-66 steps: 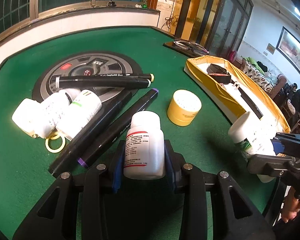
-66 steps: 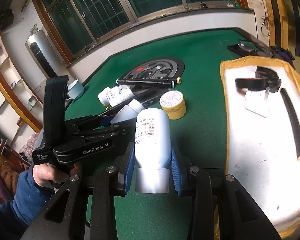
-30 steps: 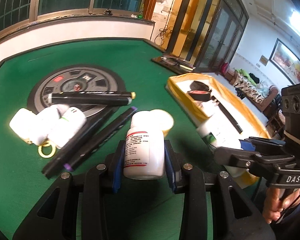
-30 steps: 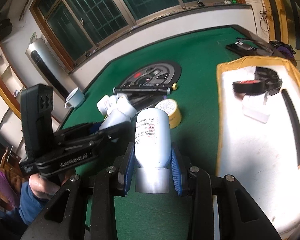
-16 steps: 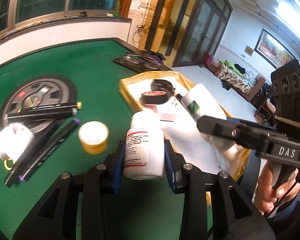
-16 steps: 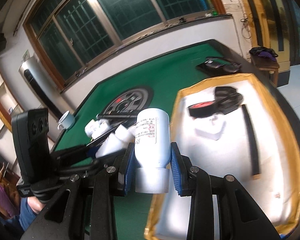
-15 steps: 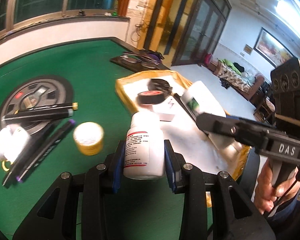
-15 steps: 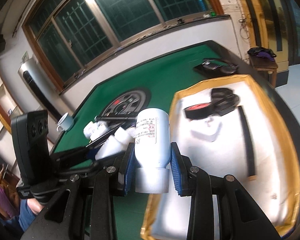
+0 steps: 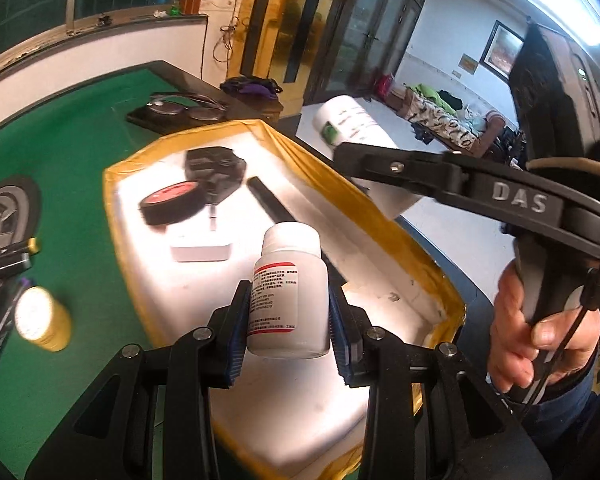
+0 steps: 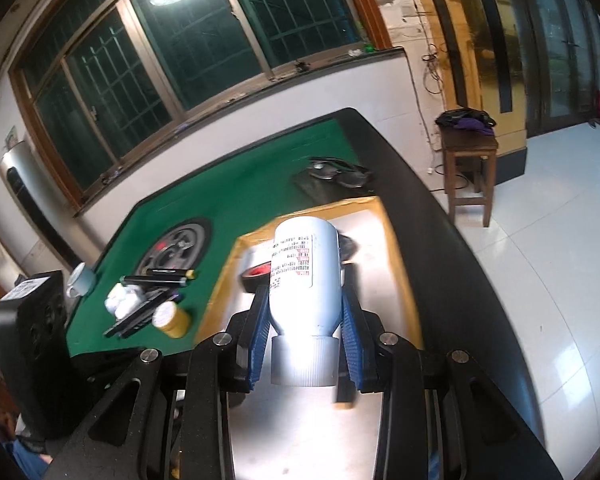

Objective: Organize rigid objects
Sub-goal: 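Carry both white bottles over the yellow-rimmed tray with both grippers, then lower both bottles into the tray and open both grippers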

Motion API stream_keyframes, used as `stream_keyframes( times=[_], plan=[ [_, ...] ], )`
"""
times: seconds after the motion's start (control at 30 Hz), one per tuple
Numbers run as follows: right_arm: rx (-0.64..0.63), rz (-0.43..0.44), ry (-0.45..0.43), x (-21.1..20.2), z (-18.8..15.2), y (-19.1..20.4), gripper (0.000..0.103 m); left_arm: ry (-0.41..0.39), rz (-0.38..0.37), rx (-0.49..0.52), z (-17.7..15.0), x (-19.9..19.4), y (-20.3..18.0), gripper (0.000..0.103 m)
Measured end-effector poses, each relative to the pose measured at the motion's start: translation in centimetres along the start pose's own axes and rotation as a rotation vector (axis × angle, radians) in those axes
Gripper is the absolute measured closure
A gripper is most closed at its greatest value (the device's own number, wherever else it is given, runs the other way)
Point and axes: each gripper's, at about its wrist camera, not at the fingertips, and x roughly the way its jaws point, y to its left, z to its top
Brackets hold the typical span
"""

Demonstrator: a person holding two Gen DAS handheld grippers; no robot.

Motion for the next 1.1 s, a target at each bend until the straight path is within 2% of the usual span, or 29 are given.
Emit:
stream_keyframes(
  times=[0.13,0.4,0.67,0.93,1.1],
  plan=[
    [0.004,0.001,0.043,1.2,0.4,-1.2,0.073,0.026,0.021,-0.017,0.4,1.3,-0.6,0.07],
    [-0.038,-0.054,0.161,4.7,2.4,-2.3,0.073,0.058,0.091,-0.06,1.4,3.3,-0.8,0.07],
    [-0.035,-0.08,0.309,9.3,4.0,-3.1,0.073,0.11,0.103,-0.122,1.6,4.8,0.0,0.07],
    [-0.062,-0.132,0.327,11.0,4.9,-3.1,0.073,0.172,0.082,-0.161,1.3,5.7,0.6,0.07],
    [-0.094,-0.171,0.328,11.5,5.3,-2.6,0.073,0.172,0.074,-0.167,1.4,5.9,0.8,0.069]
  ],
)
